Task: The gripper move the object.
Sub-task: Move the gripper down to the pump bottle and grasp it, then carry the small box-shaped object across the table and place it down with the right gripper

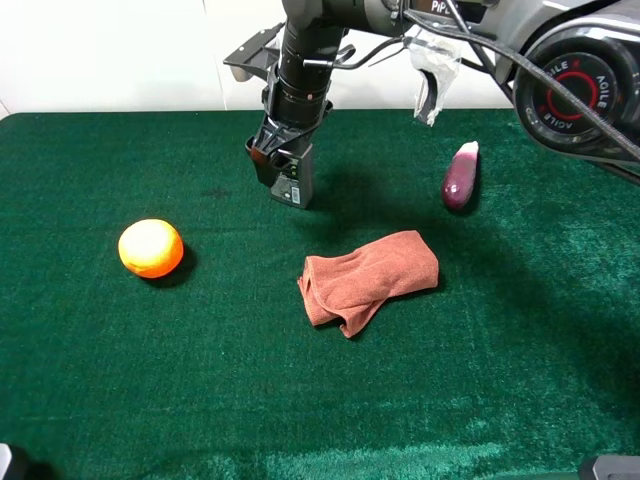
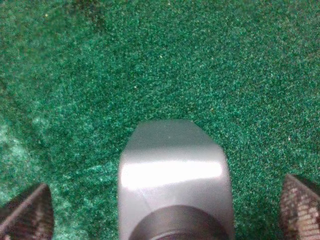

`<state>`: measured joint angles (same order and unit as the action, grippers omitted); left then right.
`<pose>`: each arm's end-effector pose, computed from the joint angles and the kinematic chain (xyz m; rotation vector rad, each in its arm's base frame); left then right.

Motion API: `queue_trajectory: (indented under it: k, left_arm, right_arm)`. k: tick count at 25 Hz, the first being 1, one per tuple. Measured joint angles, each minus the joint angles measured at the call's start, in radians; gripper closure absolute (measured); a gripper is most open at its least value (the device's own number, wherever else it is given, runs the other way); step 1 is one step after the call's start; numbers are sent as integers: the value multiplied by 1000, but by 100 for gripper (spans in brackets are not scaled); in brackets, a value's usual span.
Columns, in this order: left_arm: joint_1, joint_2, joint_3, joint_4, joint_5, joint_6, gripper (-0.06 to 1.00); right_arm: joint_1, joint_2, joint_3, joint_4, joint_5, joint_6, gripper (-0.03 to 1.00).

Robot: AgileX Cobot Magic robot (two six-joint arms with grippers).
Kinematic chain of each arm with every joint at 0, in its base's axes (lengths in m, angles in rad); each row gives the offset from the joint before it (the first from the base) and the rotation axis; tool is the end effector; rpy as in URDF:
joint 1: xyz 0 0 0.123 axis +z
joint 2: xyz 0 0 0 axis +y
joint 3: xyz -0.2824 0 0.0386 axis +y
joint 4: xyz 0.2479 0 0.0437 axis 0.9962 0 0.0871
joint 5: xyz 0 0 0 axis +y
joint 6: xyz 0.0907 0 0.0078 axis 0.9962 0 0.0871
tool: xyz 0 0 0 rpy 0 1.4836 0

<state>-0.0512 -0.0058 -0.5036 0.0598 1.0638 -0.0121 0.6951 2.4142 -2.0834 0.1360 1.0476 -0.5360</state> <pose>-0.0061 0.0051 0.2780 0.0366 2.0364 0.0317 0.3851 0.3351 0.1559 -1.5939 2.3815 0.2142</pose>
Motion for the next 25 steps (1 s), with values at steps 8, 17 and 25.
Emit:
queue_trajectory:
  k: [8,17,25]
  left_arm:
    - [0,0,0,0,0,0,-5]
    - [0,0,0,0,0,0,-5]
    - [0,0,0,0,0,0,-5]
  right_arm:
    - [3,0,-1,-6,3,4,64]
    - [6,0,-1,-10,3,4,64]
    - [6,0,-1,-10,3,4,64]
